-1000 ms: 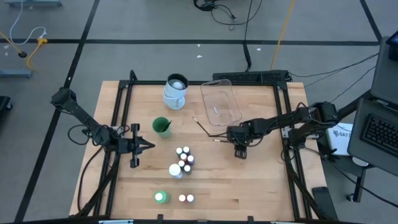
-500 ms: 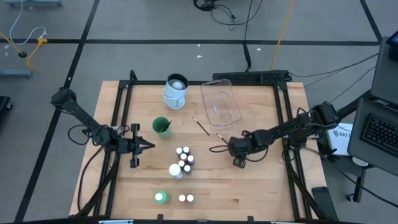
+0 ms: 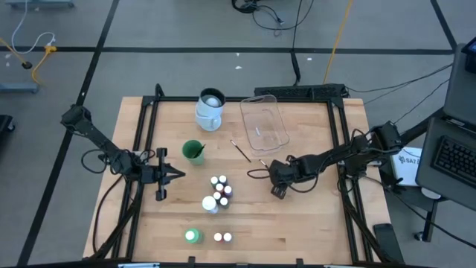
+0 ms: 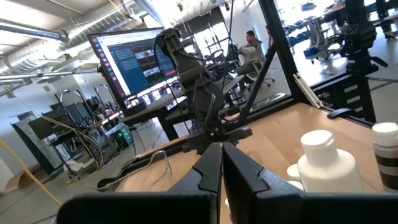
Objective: Pick & Place Paint Supplies
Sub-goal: Put the silver paintbrush into the green cup
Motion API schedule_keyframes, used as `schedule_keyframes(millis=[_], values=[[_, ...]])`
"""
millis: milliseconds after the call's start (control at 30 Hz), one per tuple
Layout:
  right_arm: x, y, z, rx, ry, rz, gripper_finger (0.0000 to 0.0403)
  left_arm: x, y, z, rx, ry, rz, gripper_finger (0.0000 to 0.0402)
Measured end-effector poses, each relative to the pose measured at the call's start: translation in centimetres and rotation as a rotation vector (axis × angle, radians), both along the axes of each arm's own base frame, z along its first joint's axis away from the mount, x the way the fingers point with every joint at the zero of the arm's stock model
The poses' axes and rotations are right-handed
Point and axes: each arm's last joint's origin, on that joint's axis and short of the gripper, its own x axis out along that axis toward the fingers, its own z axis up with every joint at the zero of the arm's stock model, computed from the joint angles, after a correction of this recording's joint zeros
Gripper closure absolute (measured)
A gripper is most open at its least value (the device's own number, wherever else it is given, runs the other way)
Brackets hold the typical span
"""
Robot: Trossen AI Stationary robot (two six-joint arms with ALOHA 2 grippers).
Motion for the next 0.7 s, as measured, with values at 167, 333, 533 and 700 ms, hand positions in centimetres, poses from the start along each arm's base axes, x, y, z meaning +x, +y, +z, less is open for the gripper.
schedule_keyframes(millis=[167,333,533,700], values=[[0.1,0.0,-1.0,-0.013,0.048,-0.004,0.0260,0.0,0.0,0.0,0.000,0.000,0.000,0.0382],[-0.2,0.0,-1.9,-0.020,0.117,-0.004,0.0303,0.0,0.0,0.0,-0.002,0.000,-0.001,0.0382],[-0.6,0.0,-2.0,-0.007,0.161,0.031,0.0386,0.0,0.0,0.0,-0.002,0.000,-0.001,0.0382],[-0.7,0.1,-2.1,-0.010,0.168,0.054,0.0394,0.0,0.0,0.0,-0.002,0.000,-0.001,0.0382]])
